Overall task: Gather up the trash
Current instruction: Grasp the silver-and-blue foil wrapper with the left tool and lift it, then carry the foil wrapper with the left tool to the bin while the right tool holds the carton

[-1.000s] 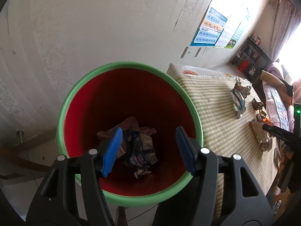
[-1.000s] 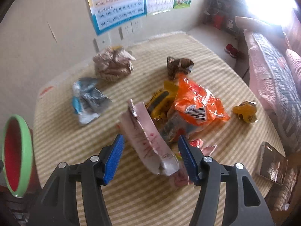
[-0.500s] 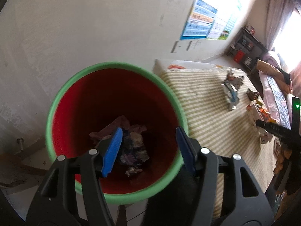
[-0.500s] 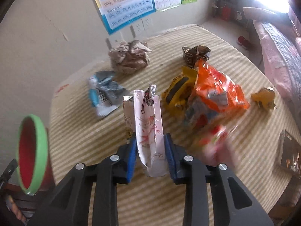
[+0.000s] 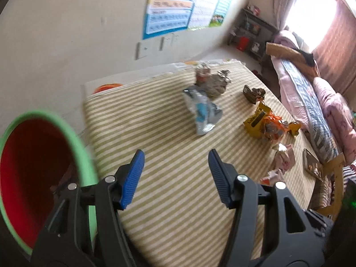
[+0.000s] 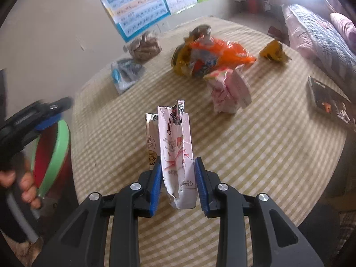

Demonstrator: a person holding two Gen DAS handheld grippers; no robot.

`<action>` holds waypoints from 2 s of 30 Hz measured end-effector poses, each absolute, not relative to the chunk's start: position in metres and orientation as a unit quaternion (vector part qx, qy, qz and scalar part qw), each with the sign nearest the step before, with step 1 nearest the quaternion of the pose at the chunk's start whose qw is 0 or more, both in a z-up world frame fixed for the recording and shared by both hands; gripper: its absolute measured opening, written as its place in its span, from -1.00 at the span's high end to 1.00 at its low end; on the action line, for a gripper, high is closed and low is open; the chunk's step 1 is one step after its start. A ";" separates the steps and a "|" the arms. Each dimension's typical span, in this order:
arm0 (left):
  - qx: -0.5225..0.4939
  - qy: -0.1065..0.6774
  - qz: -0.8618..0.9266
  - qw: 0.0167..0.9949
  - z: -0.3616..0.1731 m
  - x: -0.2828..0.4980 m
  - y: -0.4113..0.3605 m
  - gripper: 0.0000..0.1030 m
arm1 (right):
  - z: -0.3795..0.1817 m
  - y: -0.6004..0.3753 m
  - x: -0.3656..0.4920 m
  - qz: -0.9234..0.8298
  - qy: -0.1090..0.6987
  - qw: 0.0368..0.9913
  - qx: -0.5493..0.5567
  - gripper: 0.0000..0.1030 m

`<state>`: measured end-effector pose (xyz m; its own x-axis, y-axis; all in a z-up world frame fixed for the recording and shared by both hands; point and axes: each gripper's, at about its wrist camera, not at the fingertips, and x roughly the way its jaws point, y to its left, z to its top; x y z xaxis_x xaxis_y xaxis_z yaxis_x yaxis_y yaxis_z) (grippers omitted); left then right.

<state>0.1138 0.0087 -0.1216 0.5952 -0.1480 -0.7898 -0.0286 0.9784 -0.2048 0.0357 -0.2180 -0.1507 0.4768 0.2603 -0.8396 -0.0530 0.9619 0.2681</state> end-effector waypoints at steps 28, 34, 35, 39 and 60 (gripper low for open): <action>-0.106 0.513 -0.026 0.852 -0.166 0.210 -0.033 0.46 | -0.154 -0.240 0.033 0.120 0.491 0.849 0.153 0.42; -0.107 0.497 -0.047 0.860 -0.148 0.179 -0.028 0.47 | -0.155 -0.239 0.034 0.120 0.492 0.849 0.150 0.42; -0.108 0.497 -0.051 0.860 -0.145 0.174 -0.026 0.47 | -0.155 -0.238 0.034 0.120 0.492 0.850 0.148 0.42; -0.108 0.497 -0.057 0.859 -0.141 0.153 -0.022 0.47 | -0.155 -0.236 0.033 0.120 0.491 0.851 0.142 0.42; -0.133 0.506 -0.045 0.851 -0.143 0.072 -0.003 0.47 | -0.155 -0.229 0.035 0.120 0.490 0.855 0.123 0.42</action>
